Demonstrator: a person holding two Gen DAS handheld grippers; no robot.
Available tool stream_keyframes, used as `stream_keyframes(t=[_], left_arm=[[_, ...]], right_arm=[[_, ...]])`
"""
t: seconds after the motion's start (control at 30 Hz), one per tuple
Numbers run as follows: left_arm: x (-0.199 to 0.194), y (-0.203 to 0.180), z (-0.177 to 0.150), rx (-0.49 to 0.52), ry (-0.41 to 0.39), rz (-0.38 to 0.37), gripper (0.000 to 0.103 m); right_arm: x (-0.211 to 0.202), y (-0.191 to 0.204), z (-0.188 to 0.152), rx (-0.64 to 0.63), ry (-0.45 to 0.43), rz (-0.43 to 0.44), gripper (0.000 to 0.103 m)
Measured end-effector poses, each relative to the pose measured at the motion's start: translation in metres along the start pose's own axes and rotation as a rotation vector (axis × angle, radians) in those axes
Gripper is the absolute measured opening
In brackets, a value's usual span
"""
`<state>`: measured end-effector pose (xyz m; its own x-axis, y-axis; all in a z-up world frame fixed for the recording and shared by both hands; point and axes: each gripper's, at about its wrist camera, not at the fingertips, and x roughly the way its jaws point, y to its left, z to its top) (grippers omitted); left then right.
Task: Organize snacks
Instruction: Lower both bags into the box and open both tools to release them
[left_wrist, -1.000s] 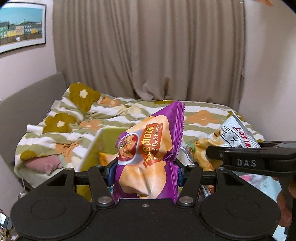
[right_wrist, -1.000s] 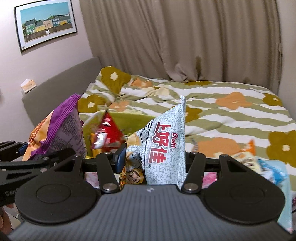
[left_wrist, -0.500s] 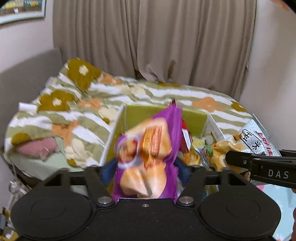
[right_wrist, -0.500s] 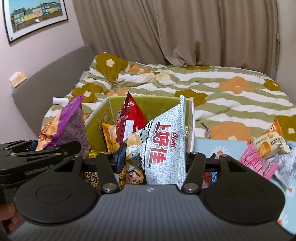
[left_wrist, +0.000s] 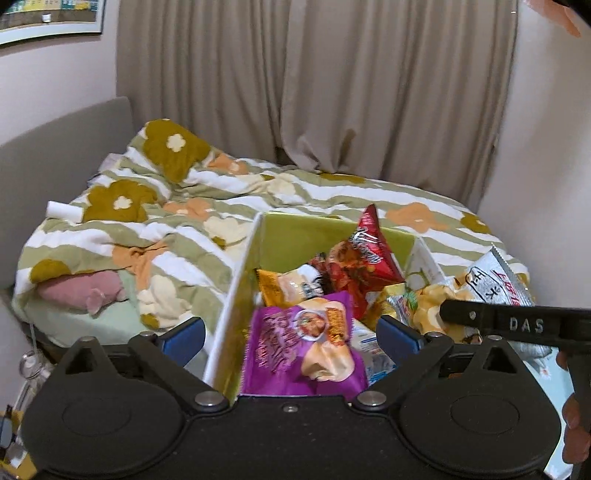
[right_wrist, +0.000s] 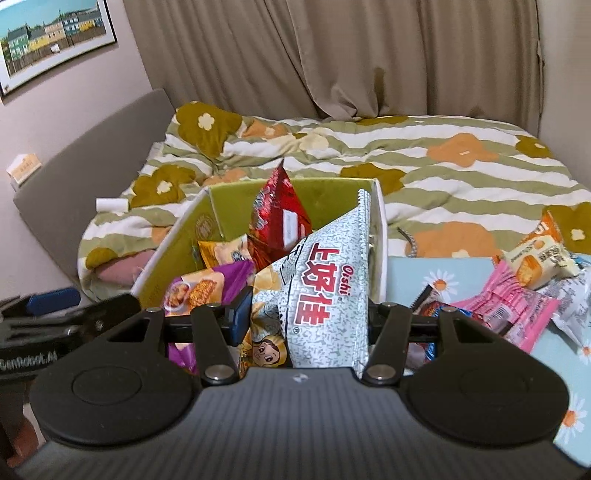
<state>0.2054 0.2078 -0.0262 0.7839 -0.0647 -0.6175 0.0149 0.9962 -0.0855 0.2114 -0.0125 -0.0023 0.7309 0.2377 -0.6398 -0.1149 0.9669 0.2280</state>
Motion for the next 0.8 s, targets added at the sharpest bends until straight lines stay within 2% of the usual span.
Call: stream_keyframes(t=[0.2, 0.23, 0.3, 0.33, 0.8], left_arm=[[0.002, 0.005, 0.001, -0.014, -0.003, 0.038, 0.101], [0.003, 0.005, 0.001, -0.017, 0.0, 0.039, 0.101], [0.005, 0.003, -0.001, -0.012, 0.008, 0.042, 0.101], [0.006, 0.003, -0.002, -0.008, 0.012, 0.045, 0.101], [0.007, 0.001, -0.008, 0.0, 0.024, 0.051, 0.101]], right_arm=[[0.013, 0.011, 0.003, -0.01, 0.015, 0.03, 0.071], [0.015, 0.012, 0.003, -0.01, 0.016, 0.026, 0.074], [0.02, 0.012, 0.001, -0.008, 0.026, 0.037, 0.099], [0.022, 0.011, 0.0, 0.0, 0.031, 0.052, 0.103], [0.006, 0.002, -0.005, -0.031, -0.048, 0.071, 0.103]])
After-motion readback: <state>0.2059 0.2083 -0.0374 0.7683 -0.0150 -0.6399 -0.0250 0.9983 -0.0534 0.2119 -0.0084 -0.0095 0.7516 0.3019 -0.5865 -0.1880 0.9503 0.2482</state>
